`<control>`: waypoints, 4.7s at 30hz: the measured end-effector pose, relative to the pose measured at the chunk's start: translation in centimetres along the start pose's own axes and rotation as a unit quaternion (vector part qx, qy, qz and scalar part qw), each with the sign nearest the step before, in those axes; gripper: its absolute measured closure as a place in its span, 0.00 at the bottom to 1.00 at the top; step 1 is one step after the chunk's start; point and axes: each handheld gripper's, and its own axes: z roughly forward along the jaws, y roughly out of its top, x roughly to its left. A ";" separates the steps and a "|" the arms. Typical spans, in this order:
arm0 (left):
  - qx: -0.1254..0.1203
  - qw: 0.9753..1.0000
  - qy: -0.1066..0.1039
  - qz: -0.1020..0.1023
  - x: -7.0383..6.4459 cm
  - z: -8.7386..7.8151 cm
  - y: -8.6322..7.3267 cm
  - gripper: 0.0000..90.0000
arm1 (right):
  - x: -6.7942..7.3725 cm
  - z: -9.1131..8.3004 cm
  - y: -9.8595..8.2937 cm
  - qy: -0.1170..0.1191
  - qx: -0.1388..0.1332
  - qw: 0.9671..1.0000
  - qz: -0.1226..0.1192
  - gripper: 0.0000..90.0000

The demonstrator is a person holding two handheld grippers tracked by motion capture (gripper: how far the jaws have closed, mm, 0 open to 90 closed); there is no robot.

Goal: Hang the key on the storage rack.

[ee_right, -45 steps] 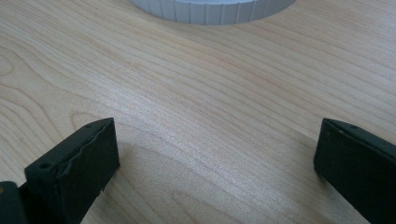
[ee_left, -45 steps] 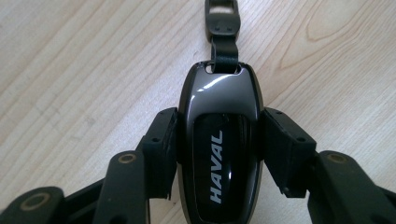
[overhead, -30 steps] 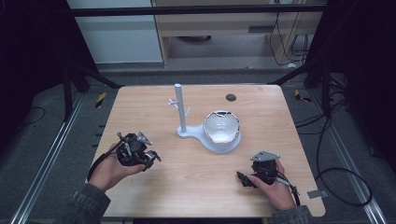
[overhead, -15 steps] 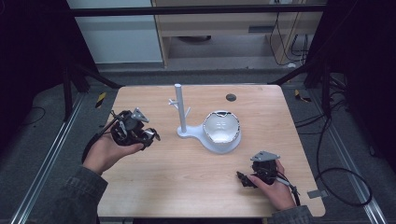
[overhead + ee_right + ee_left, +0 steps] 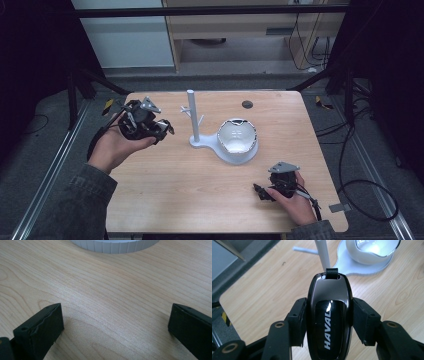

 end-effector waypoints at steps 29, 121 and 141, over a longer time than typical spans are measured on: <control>-0.026 0.999 0.025 -0.003 0.5 -2.1 3.4 0.54 | 0.0 0.0 0.0 0.001 0.000 1.000 0.000 0.00; -0.065 0.996 0.055 -0.023 0.9 0.9 4.5 0.54 | 0.0 0.0 0.0 0.003 0.000 1.000 0.001 0.00; -0.063 0.997 0.043 -0.014 -0.1 0.7 3.9 0.54 | 0.0 0.0 0.0 0.004 -0.001 1.000 0.001 0.00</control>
